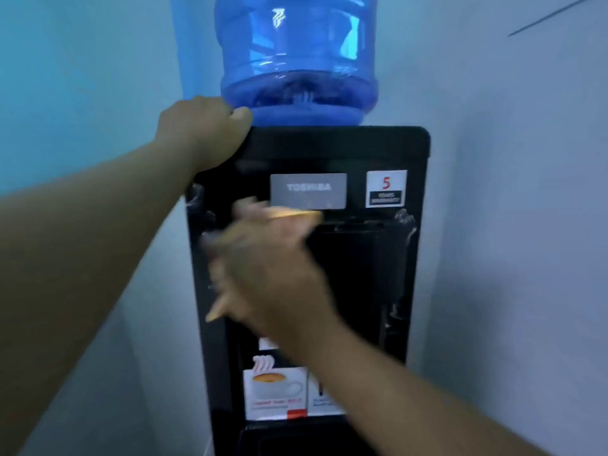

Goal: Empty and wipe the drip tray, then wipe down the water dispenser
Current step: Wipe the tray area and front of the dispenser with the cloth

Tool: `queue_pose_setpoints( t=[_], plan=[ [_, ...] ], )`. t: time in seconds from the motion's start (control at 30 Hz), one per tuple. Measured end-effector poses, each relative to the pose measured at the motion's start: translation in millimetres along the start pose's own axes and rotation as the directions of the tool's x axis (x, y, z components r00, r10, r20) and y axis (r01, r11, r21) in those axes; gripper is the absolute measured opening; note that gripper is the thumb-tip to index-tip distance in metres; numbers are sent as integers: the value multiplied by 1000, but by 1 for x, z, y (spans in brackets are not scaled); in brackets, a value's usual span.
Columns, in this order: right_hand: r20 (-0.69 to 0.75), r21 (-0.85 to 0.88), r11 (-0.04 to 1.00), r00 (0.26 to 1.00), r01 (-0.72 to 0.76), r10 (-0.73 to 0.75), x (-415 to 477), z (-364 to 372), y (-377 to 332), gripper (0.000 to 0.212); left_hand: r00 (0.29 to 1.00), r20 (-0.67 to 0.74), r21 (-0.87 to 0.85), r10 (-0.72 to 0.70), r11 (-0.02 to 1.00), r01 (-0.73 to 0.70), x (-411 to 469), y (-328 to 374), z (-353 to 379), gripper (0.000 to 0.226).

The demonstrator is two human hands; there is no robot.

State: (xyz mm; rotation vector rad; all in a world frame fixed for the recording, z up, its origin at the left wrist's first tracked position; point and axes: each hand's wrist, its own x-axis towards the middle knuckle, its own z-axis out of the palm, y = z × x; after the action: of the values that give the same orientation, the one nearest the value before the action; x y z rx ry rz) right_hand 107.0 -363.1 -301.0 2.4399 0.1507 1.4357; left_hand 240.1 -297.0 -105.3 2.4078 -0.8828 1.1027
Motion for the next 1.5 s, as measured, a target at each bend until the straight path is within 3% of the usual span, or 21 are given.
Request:
queue_pose_setpoints(
  t=[0.07,0.17,0.23,0.3,0.33,0.37,0.4,0.47,0.5,0.57,0.63,0.73,0.83,0.9,0.97,1.03,1.1,1.23,1.3,1.4,1.5],
  plan=[
    [10,11,977,977,212,-212,0,10,-8,53,1000,-16,4,-4,1000,4,3,-3,3,46],
    [-17,108,977,983,183,-182,-57,-21,47,37,1000,-12,3,-10,1000,10,3,-4,5,44],
    [-47,142,985,993,-99,106,-95,-47,97,30,1000,-16,13,-16,1000,16,4,-4,6,45],
    [-135,121,879,870,-461,475,-111,-77,128,40,999,-33,12,-14,1000,14,4,-3,8,45],
    [-232,188,792,757,-581,611,-101,-88,128,42,999,-38,11,-10,1000,10,5,-2,9,44],
    [-350,313,770,686,-556,637,-87,-92,126,38,999,-38,13,-5,1000,6,6,-3,8,43],
    [-426,419,807,695,-417,580,-70,-90,117,30,999,-35,16,-3,1000,4,6,-4,7,43],
    [-437,408,908,854,-93,283,-32,-76,79,27,1000,-29,14,-7,1000,8,5,-5,6,45],
    [-406,321,946,909,42,98,-18,-66,64,27,1000,-30,13,-6,1000,6,6,-4,4,46],
    [-237,58,991,966,118,-101,-12,-47,55,32,999,-37,9,-15,1000,15,4,-4,2,46],
    [-134,-51,998,990,38,-44,-23,-48,77,34,999,-37,-6,-24,1000,24,4,-3,2,42],
    [3,242,941,970,-237,244,-43,-70,114,8,999,-27,-9,-30,1000,30,5,-2,3,41],
    [-195,340,870,878,-358,437,-37,-95,126,18,999,-27,-8,-26,1000,26,4,0,2,44],
    [-311,362,910,894,-202,322,-15,-93,102,11,1000,-18,-2,-26,1000,26,4,-3,2,43],
    [-196,209,977,978,-28,70,11,-68,65,22,1000,-11,2,-22,1000,22,5,-2,3,43],
    [-106,-5,999,994,39,-39,10,-41,47,31,1000,-6,3,-20,1000,20,6,0,2,44],
    [-187,-67,997,982,-23,10,-11,-34,62,38,1000,7,5,-25,1000,25,7,-2,2,44],
    [-353,-11,924,866,-382,354,-31,-38,77,43,999,-3,-1,-32,999,32,8,-1,3,44],
    [-329,-33,942,893,-335,306,-4,-17,41,38,999,-2,-1,-35,999,35,8,-1,4,43],
    [-229,8,997,970,-79,78,20,-1,5,44,999,-2,-17,-41,999,41,11,1,5,42],
    [-317,17,974,923,-227,220,-12,-11,41,34,999,-8,-18,-42,999,42,10,-1,6,41]
  ],
)
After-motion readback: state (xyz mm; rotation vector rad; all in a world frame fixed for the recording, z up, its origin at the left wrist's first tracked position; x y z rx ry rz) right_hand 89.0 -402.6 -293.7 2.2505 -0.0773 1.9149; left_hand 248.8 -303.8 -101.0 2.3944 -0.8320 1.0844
